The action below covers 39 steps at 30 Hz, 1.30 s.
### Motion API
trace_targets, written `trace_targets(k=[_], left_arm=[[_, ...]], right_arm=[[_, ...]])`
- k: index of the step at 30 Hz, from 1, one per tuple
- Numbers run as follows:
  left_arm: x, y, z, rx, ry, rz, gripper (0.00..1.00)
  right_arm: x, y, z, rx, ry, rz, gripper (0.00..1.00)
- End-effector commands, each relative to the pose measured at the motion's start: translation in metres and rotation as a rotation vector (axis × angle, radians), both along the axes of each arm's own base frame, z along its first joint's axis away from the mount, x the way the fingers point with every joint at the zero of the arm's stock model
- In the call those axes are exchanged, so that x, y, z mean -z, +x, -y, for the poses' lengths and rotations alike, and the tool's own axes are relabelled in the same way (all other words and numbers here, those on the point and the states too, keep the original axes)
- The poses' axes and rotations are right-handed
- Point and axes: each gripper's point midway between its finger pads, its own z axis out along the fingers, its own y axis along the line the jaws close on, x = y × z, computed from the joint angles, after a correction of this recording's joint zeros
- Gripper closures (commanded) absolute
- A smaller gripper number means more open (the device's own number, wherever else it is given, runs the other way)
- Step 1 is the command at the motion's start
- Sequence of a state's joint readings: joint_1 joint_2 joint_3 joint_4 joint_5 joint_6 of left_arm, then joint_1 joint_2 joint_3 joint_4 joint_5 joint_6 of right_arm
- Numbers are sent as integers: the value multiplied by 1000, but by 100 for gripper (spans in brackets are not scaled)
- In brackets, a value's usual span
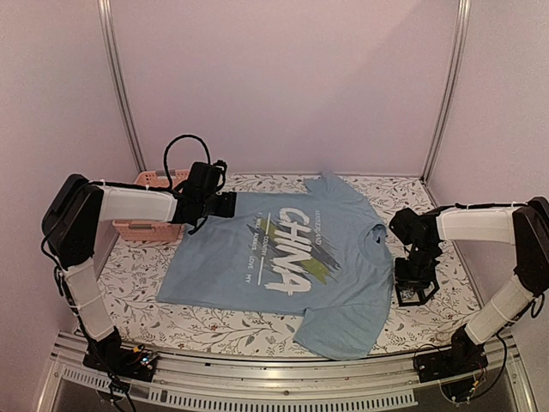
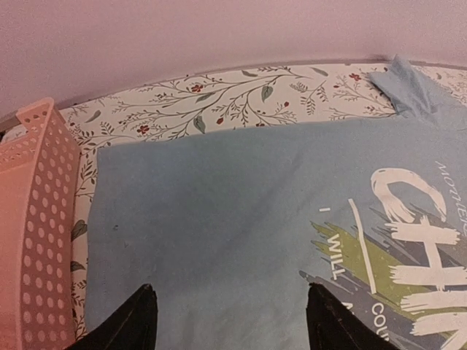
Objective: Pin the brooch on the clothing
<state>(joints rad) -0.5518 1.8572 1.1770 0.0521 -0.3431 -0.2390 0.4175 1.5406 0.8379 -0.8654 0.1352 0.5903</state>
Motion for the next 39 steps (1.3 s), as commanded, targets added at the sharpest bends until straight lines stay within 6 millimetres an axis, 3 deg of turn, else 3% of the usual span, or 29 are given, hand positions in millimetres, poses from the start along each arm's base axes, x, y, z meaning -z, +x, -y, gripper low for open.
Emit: trace_targets(k=[1,11,20,39], left_arm=[[-4,2,6,15,-4,5,30],[-2,2,6,18,-4,0,30],[-2,2,6,17,-4,0,30],[-3,2,7,18,-10,-1,30]], right_arm=[[8,-3,0,-11,0,-23,62],[17,-3,-12,-42,71,-23,56],[18,-4,-16,-42,101,-24,73],[-17,8,-20,-51,125,43,76]])
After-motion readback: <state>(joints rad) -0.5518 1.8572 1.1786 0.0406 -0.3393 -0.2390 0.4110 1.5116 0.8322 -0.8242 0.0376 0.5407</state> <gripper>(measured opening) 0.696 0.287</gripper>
